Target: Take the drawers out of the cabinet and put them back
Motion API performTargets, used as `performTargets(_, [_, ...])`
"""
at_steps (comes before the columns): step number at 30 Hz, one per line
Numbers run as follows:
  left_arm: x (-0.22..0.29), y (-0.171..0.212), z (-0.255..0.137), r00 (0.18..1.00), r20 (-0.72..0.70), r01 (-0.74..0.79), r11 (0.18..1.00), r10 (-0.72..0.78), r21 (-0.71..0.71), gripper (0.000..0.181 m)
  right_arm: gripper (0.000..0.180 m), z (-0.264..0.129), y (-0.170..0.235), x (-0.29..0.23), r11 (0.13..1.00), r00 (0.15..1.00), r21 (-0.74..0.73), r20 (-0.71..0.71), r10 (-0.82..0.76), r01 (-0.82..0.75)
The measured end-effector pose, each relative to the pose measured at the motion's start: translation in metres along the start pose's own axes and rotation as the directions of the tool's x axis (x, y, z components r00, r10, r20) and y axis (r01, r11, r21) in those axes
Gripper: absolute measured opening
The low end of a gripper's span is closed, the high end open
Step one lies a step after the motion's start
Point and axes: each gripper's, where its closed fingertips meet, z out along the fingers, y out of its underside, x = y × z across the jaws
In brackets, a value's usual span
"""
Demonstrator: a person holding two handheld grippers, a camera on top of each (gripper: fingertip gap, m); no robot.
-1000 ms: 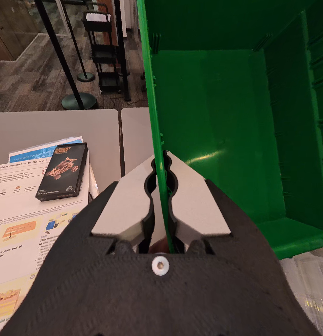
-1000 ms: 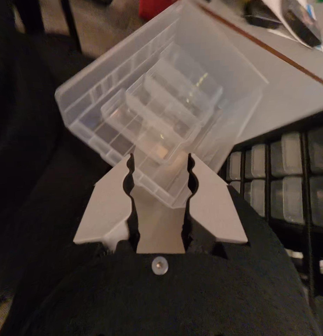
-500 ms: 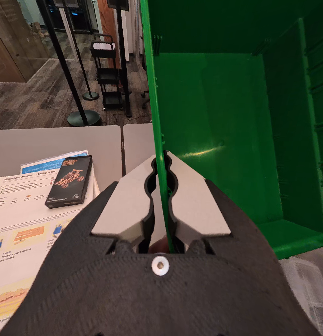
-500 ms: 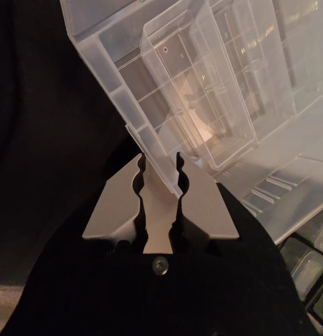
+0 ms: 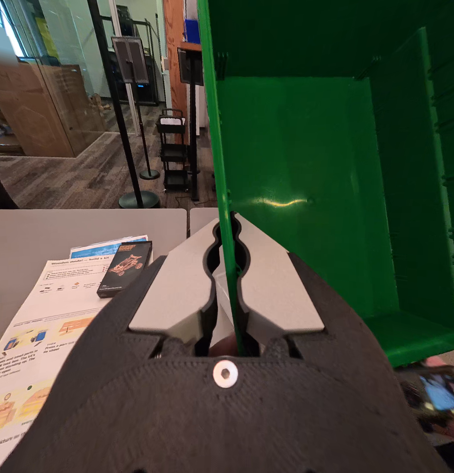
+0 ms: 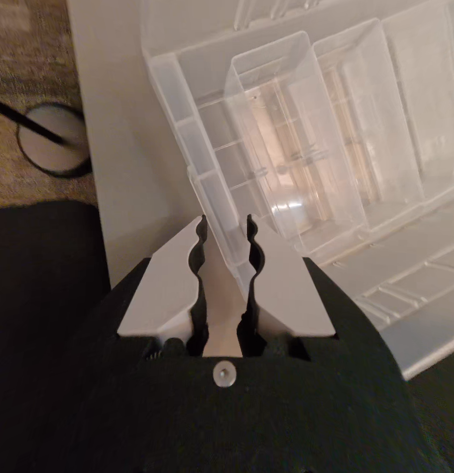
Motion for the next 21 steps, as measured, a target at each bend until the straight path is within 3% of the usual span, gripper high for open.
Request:
performTargets(3, [0.004,-0.008,-0.009,1.0,-0.017,0.0,0.999,0.0,0.034,0.002,0.026,0.022,-0.034,0.016,0.997,0.997,0.001,0.019,0.075,-0.075])
performTargets(6, [0.01,-0.013,-0.011,0.999,-0.049,0.005,0.999,-0.002,0.053,0.002,0.028,0.042,-0.058,0.042,0.997,0.995,0.006,-0.057,0.081,-0.081])
performTargets(9, [0.014,-0.013,-0.01,0.997,-0.07,-0.003,0.998,0.007,0.056,0.002,0.053,0.043,-0.066,0.046,0.997,0.996,0.023,-0.049,0.075,-0.074])
performTargets(10, [0.015,-0.014,-0.009,0.997,-0.073,-0.007,0.998,0.011,0.056,0.002,0.053,0.037,-0.07,0.043,0.993,0.996,0.074,-0.015,0.089,-0.087])
performTargets(13, [0.022,-0.017,-0.004,0.997,-0.072,-0.028,0.998,0.032,0.057,0.002,0.055,-0.01,-0.072,0.036,0.967,0.993,0.228,0.048,0.109,-0.117])
performTargets(16, [0.042,-0.025,0.003,0.994,-0.104,-0.029,0.997,0.037,0.072,0.002,0.055,-0.084,-0.049,0.039,0.929,0.989,0.338,0.063,0.135,-0.149])
performTargets(18, [0.068,-0.037,0.008,0.984,-0.174,-0.023,0.992,0.045,0.127,0.002,0.041,-0.139,-0.018,0.05,0.9,0.983,0.396,0.047,0.177,-0.181])
performTargets(21, [0.119,-0.046,0.02,0.959,-0.265,-0.056,0.987,0.095,0.15,0.002,0.048,-0.205,0.05,0.075,0.889,0.963,0.391,-0.026,0.269,-0.238])
